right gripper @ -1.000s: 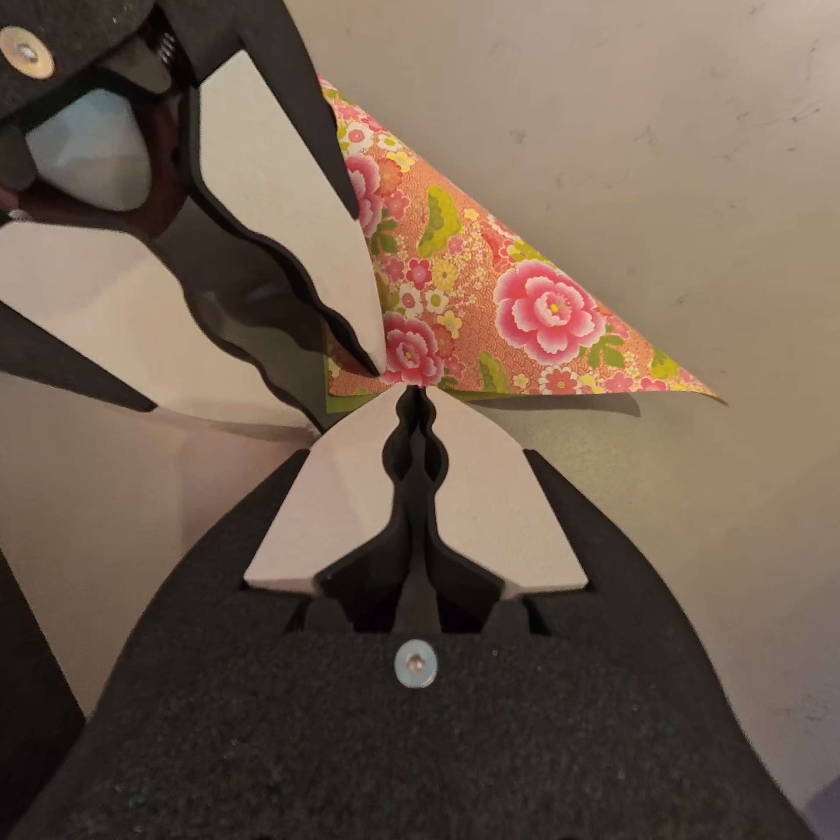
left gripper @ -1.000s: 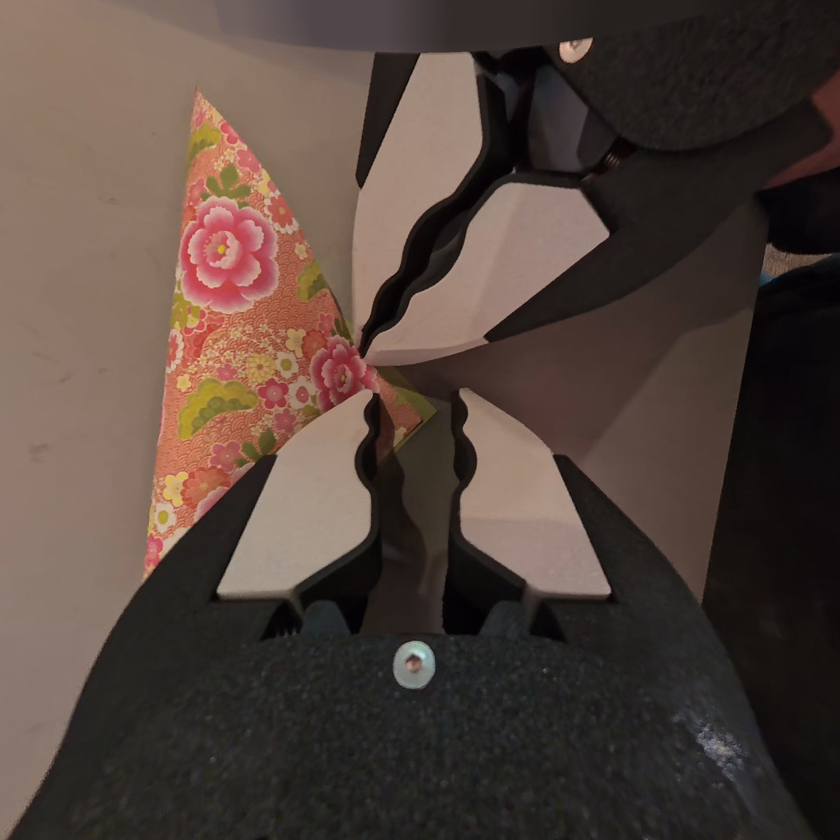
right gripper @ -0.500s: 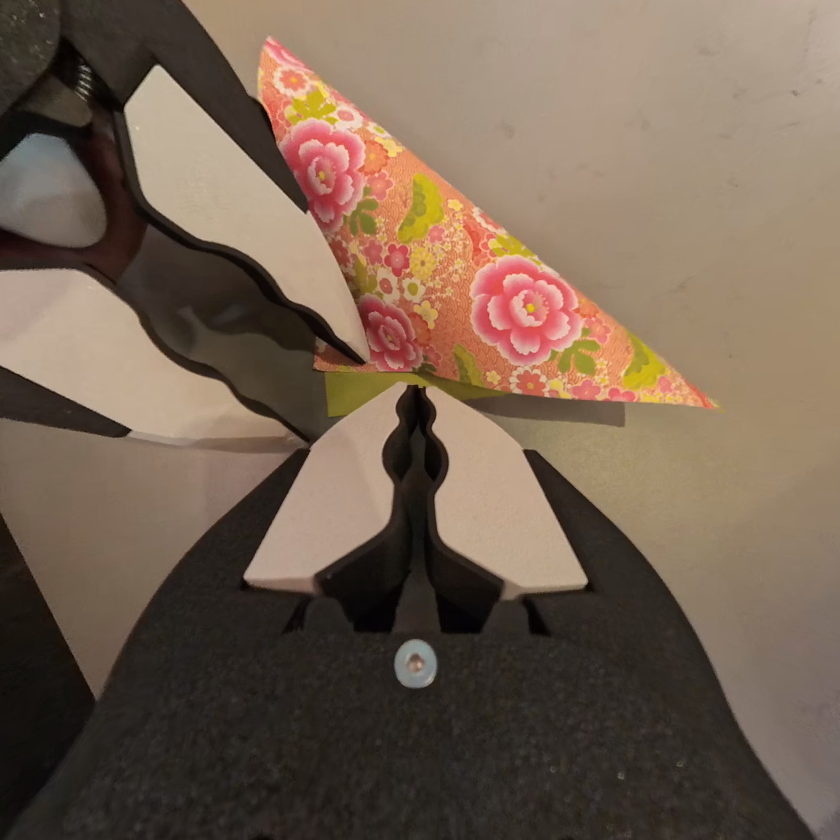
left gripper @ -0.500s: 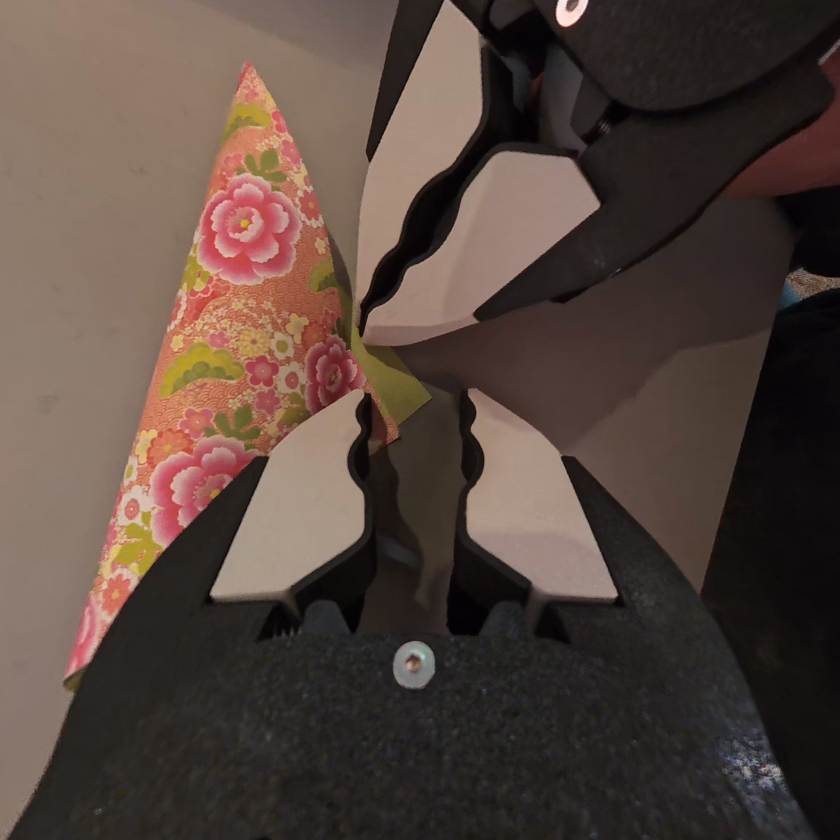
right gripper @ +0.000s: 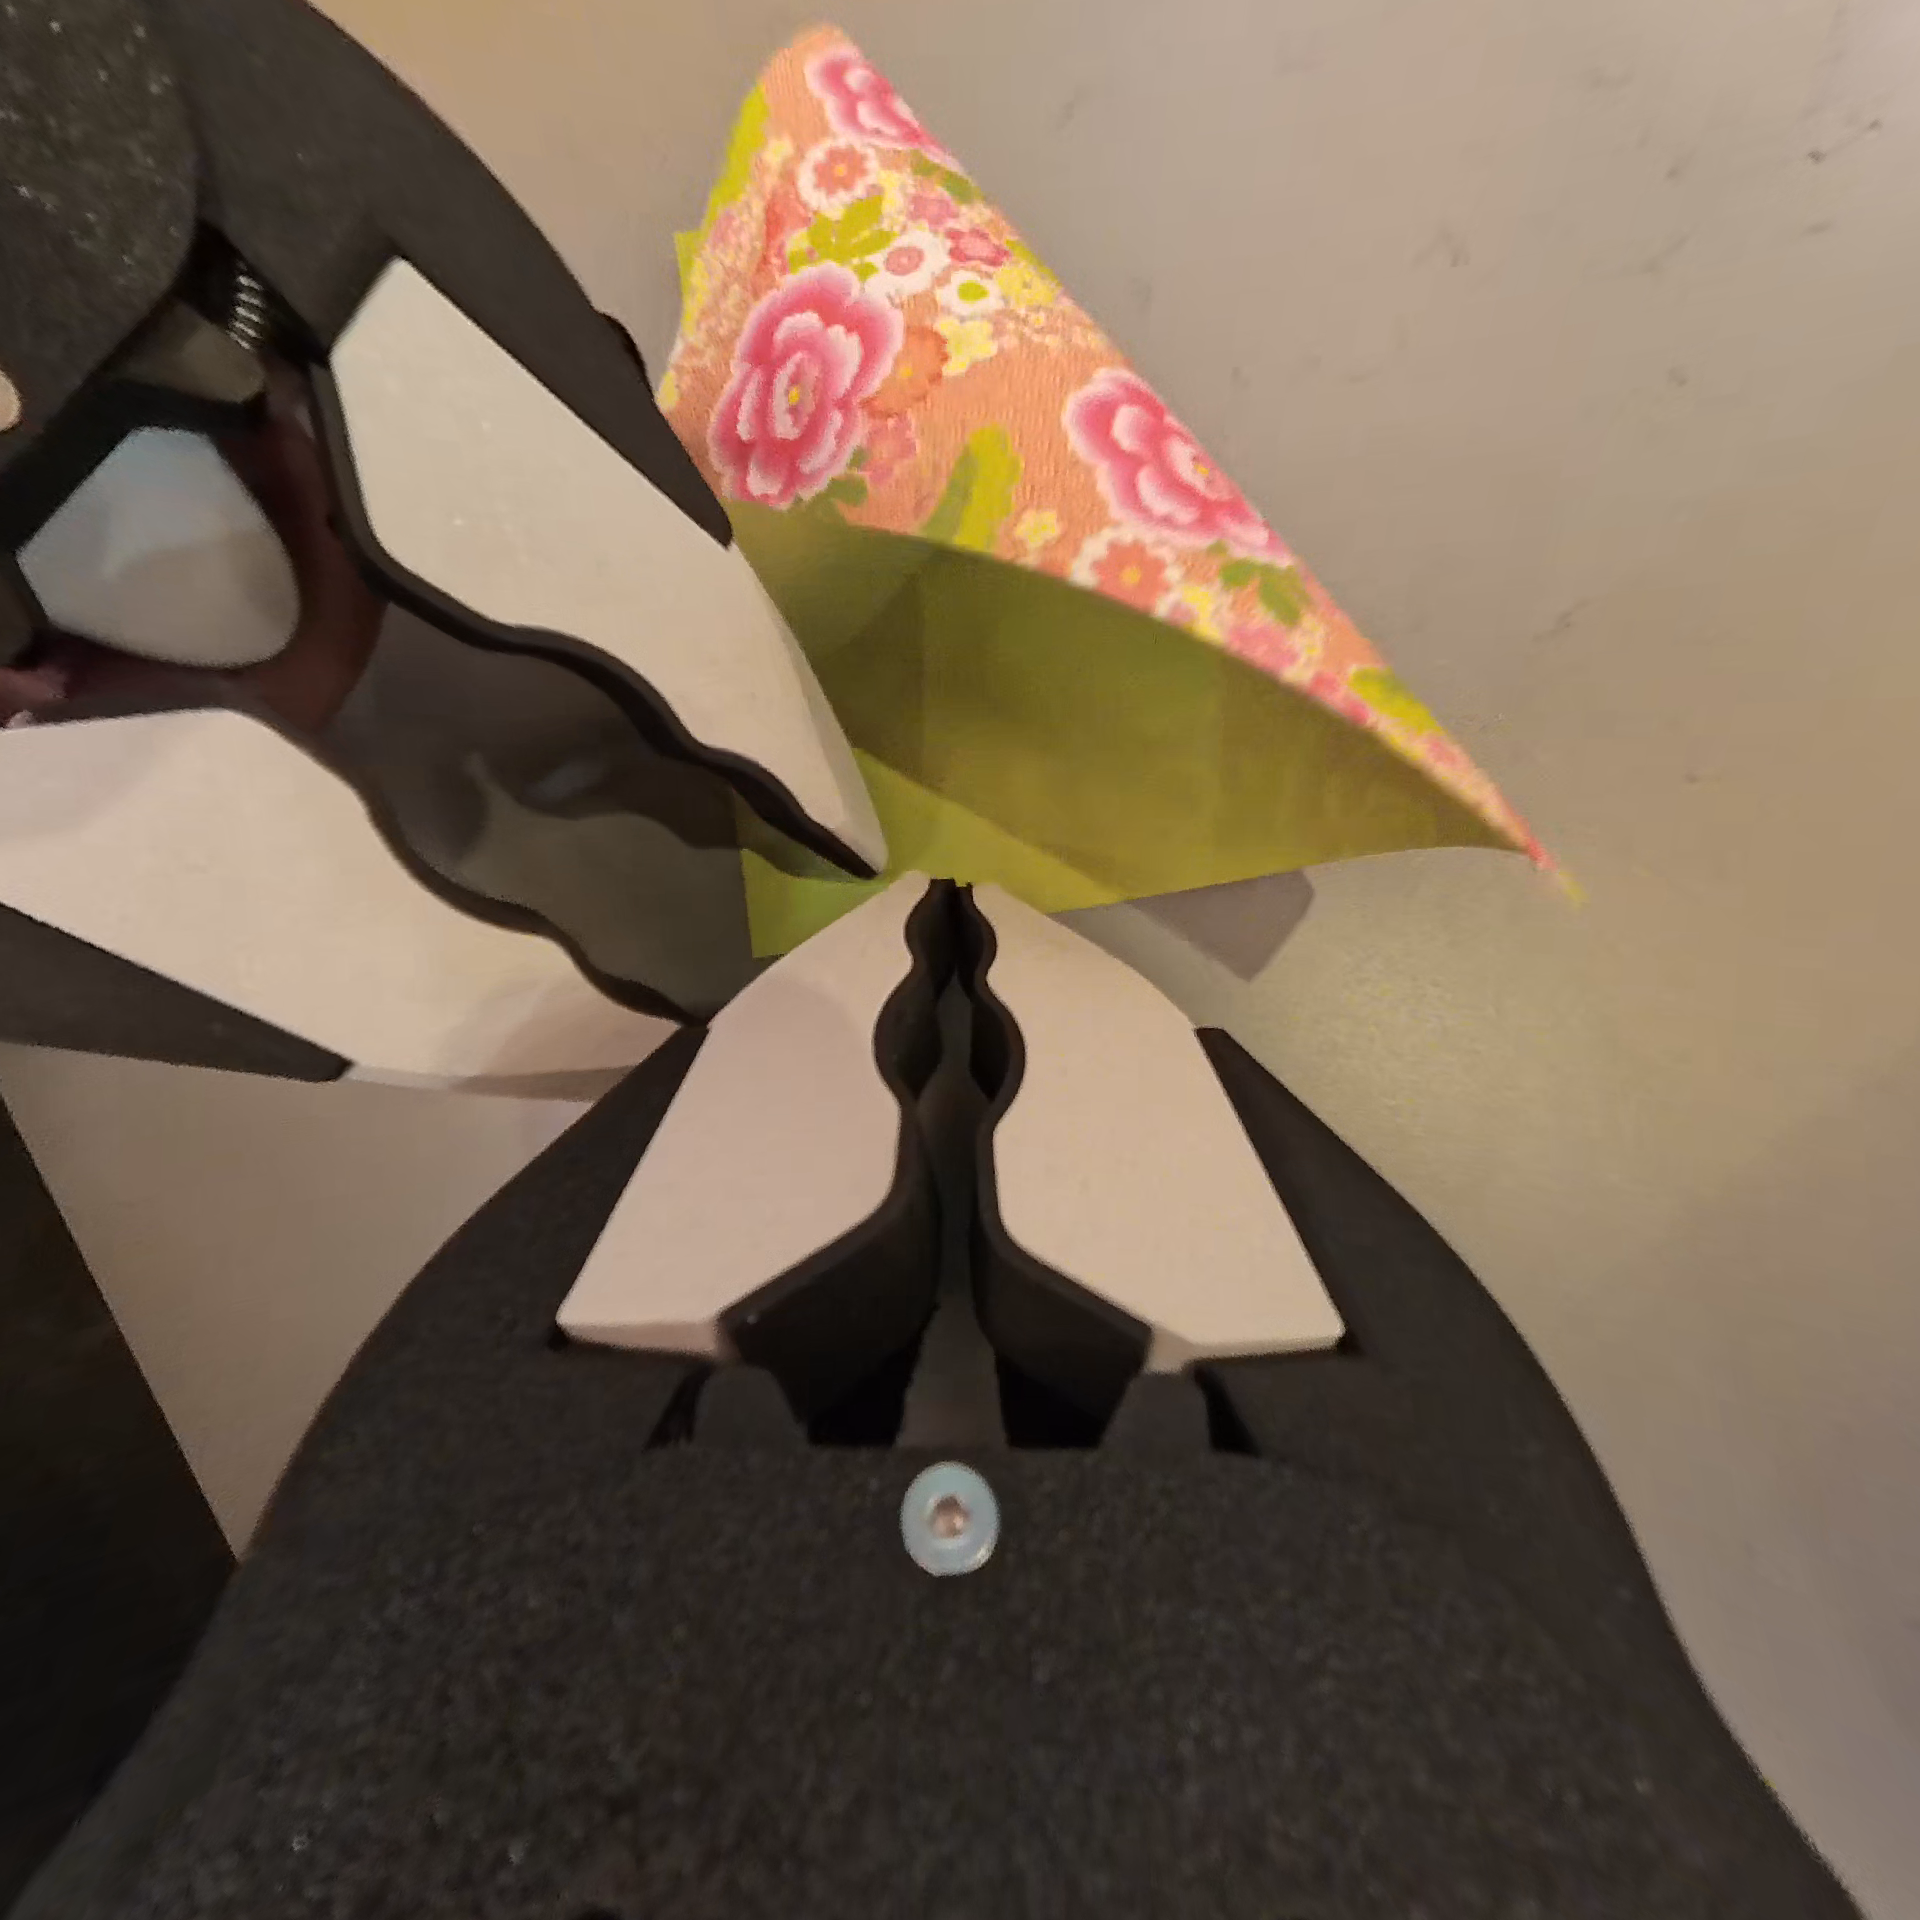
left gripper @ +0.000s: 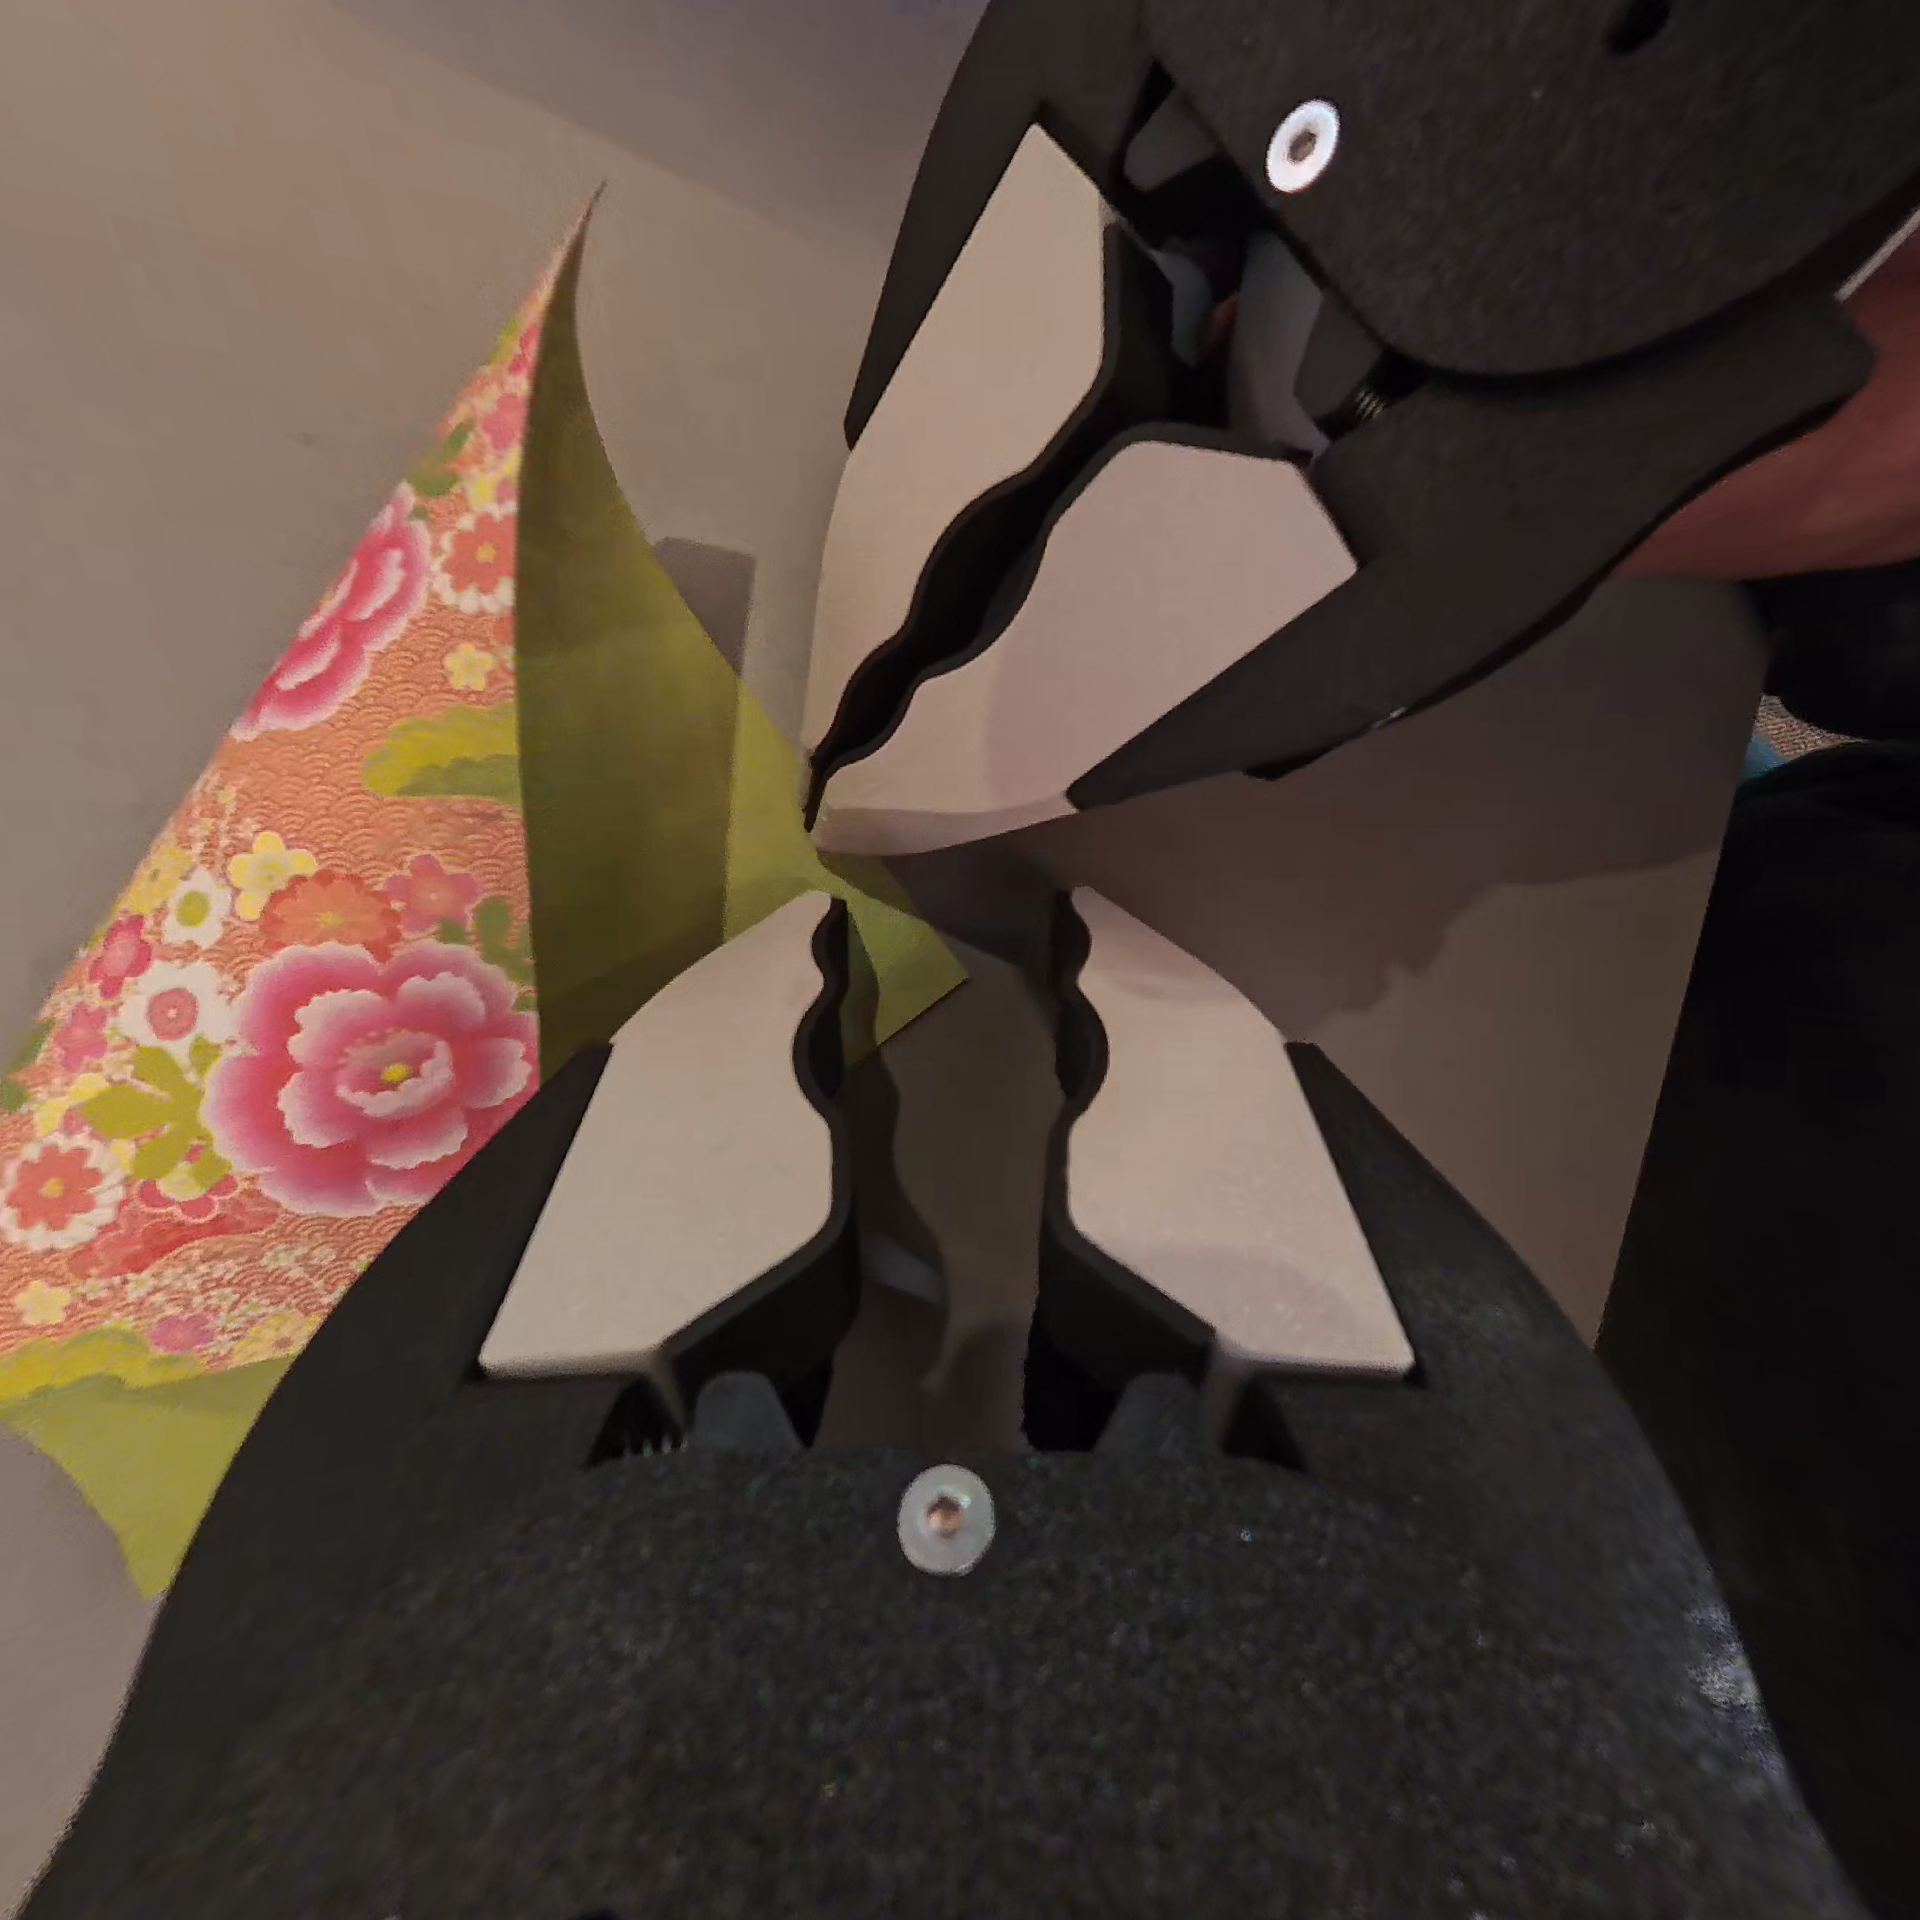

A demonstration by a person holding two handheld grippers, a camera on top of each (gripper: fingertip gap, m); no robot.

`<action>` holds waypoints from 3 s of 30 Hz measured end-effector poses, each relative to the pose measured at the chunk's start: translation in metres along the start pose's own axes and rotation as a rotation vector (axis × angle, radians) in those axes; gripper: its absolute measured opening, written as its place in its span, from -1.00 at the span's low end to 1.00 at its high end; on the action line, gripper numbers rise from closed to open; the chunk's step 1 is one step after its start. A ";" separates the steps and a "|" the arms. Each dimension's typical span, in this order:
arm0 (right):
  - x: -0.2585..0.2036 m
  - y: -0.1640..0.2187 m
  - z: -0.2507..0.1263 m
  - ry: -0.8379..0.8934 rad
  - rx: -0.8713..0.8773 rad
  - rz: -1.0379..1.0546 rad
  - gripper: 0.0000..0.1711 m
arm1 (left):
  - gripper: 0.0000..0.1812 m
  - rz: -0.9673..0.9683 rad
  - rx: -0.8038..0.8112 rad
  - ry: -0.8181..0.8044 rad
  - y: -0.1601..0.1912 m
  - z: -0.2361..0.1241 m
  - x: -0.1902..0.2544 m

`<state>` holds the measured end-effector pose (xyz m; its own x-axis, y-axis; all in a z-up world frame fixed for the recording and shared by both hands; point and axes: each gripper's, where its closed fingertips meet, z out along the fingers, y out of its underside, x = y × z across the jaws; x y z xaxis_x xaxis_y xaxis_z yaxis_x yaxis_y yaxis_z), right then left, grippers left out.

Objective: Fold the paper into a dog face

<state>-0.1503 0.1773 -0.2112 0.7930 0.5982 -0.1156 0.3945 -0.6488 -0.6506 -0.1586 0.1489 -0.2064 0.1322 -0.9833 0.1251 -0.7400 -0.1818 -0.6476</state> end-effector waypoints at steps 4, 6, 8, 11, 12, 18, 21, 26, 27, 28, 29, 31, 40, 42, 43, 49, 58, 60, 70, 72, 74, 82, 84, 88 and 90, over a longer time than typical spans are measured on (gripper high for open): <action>0.000 0.000 0.000 -0.011 0.007 0.004 -1.00 | -0.56 -0.019 0.052 -0.044 -0.003 -0.014 -0.004; 0.000 0.000 0.000 -0.013 0.010 0.003 -1.00 | -0.56 -0.030 0.089 -0.072 -0.006 -0.027 -0.008; 0.000 0.000 0.000 -0.010 0.012 -0.003 -1.00 | -0.54 -0.038 0.117 -0.098 -0.008 -0.040 -0.014; 0.000 0.000 0.000 -0.009 0.012 -0.004 -1.00 | -0.54 -0.059 0.149 -0.102 -0.009 -0.050 -0.021; 0.000 0.000 0.000 -0.010 0.012 -0.003 -1.00 | -0.54 -0.066 0.150 -0.095 -0.008 -0.052 -0.022; 0.000 0.000 0.000 -0.011 0.011 -0.002 -1.00 | -0.54 -0.066 0.167 -0.224 -0.014 -0.073 -0.066; 0.000 0.000 0.000 -0.010 0.012 -0.003 -1.00 | -0.52 -0.100 0.127 -0.284 -0.018 -0.072 -0.117; 0.000 0.000 0.000 -0.007 0.013 -0.005 -1.00 | -0.48 -0.286 0.063 -0.154 -0.018 -0.050 -0.167; 0.000 0.000 0.000 -0.007 0.013 -0.006 -1.00 | -0.48 -0.303 0.048 -0.147 -0.015 -0.046 -0.171; 0.000 0.000 0.000 -0.007 0.013 -0.006 -1.00 | -0.49 -0.313 0.033 -0.141 -0.012 -0.042 -0.172; 0.000 0.000 0.000 -0.009 0.013 -0.004 -1.00 | -0.50 -0.319 0.022 -0.133 -0.010 -0.039 -0.171; 0.000 0.000 0.000 -0.014 0.012 0.000 -1.00 | -0.50 -0.334 0.019 -0.115 -0.009 -0.032 -0.167; -0.001 0.000 0.000 -0.012 0.013 -0.008 -1.00 | -0.65 -0.485 0.118 0.117 -0.033 -0.014 -0.156; -0.001 0.000 0.000 -0.016 0.012 -0.006 -1.00 | -0.69 -0.531 0.171 0.207 -0.044 -0.016 -0.154; -0.001 0.000 0.000 -0.017 0.012 -0.005 -1.00 | -0.73 -0.554 0.205 0.250 -0.050 -0.018 -0.153; -0.001 0.000 0.000 -0.021 0.011 -0.001 -1.00 | -0.95 -0.554 0.243 0.354 -0.059 -0.026 -0.144; -0.001 0.000 0.000 -0.019 0.012 -0.007 -1.00 | -0.65 -0.557 0.189 0.558 -0.065 -0.041 -0.130; -0.001 0.000 0.000 -0.018 0.012 -0.008 -1.00 | -0.59 -0.592 0.153 0.600 -0.059 -0.035 -0.130; -0.001 0.000 0.000 -0.024 0.009 -0.008 -1.00 | -0.88 -0.580 0.186 0.444 -0.068 -0.024 -0.173; -0.001 0.000 0.000 -0.026 0.009 -0.006 -1.00 | -1.00 -0.552 0.155 0.412 -0.067 -0.019 -0.174; -0.001 0.000 0.000 -0.026 0.009 -0.005 -1.00 | -1.00 -0.518 0.148 0.376 -0.068 -0.018 -0.173; -0.001 -0.001 0.000 -0.046 0.001 0.069 -1.00 | -1.00 -0.044 0.105 0.225 -0.066 -0.032 -0.118; -0.001 -0.001 0.000 -0.049 0.000 0.090 -1.00 | -1.00 0.046 0.066 0.202 -0.059 -0.033 -0.099; -0.001 -0.001 0.000 -0.052 0.000 0.128 -1.00 | -1.00 0.134 -0.015 0.184 -0.037 -0.026 -0.067; -0.001 -0.001 0.000 -0.054 0.001 0.140 -1.00 | -1.00 0.155 -0.050 0.179 -0.023 -0.021 -0.052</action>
<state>-0.1511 0.1774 -0.2101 0.8142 0.5262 -0.2452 0.2814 -0.7272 -0.6261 -0.1621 0.2047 -0.1828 -0.1019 -0.9816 0.1613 -0.7746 -0.0235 -0.6320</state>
